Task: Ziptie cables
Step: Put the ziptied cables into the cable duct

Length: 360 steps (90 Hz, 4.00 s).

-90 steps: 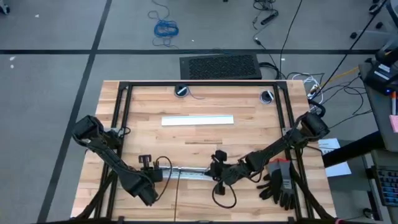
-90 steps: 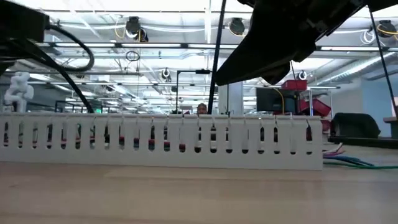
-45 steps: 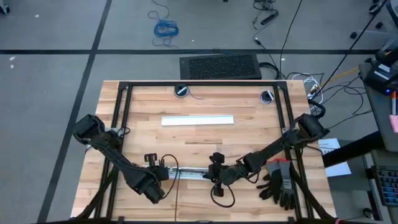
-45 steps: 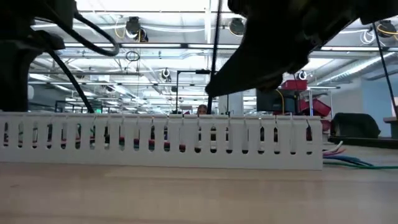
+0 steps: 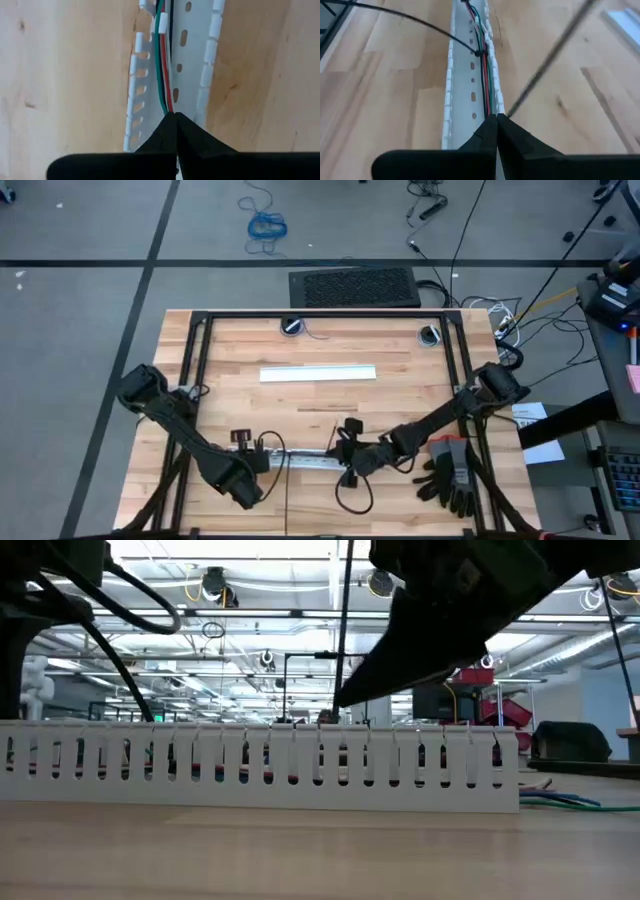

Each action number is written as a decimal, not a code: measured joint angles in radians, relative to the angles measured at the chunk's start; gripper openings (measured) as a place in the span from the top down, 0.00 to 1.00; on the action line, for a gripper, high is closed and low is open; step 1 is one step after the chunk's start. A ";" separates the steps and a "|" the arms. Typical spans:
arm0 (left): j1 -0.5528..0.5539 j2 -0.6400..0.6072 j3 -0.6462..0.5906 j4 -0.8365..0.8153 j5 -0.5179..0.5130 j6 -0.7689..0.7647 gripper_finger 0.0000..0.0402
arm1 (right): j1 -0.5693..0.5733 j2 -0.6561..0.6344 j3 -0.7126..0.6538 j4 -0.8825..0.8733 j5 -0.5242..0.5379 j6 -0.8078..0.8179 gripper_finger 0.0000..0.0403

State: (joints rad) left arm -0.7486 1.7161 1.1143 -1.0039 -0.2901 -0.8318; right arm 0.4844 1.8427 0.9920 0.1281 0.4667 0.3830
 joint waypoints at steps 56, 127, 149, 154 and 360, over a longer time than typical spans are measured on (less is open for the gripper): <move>0.010 0.000 -0.073 0.024 0.033 0.007 1.00 | 0.049 0.000 0.031 0.018 -0.059 0.009 1.00; 0.042 0.000 -0.110 0.217 0.055 0.140 0.90 | 0.050 -0.001 0.031 -0.095 -0.076 0.054 1.00; 0.042 0.000 -0.110 0.210 0.055 0.135 0.71 | 0.050 -0.001 0.031 -0.095 -0.077 0.058 1.00; 0.042 0.000 -0.108 0.210 0.066 0.131 0.68 | 0.050 0.000 0.031 -0.095 -0.077 0.058 1.00; 0.145 0.006 -0.108 0.258 0.113 -0.074 0.99 | 0.035 -0.001 0.031 -0.095 -0.104 0.077 1.00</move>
State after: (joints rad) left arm -0.6033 1.7222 1.0059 -0.7454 -0.1767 -0.9056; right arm 0.5190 1.8420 1.0225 0.0330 0.3626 0.4599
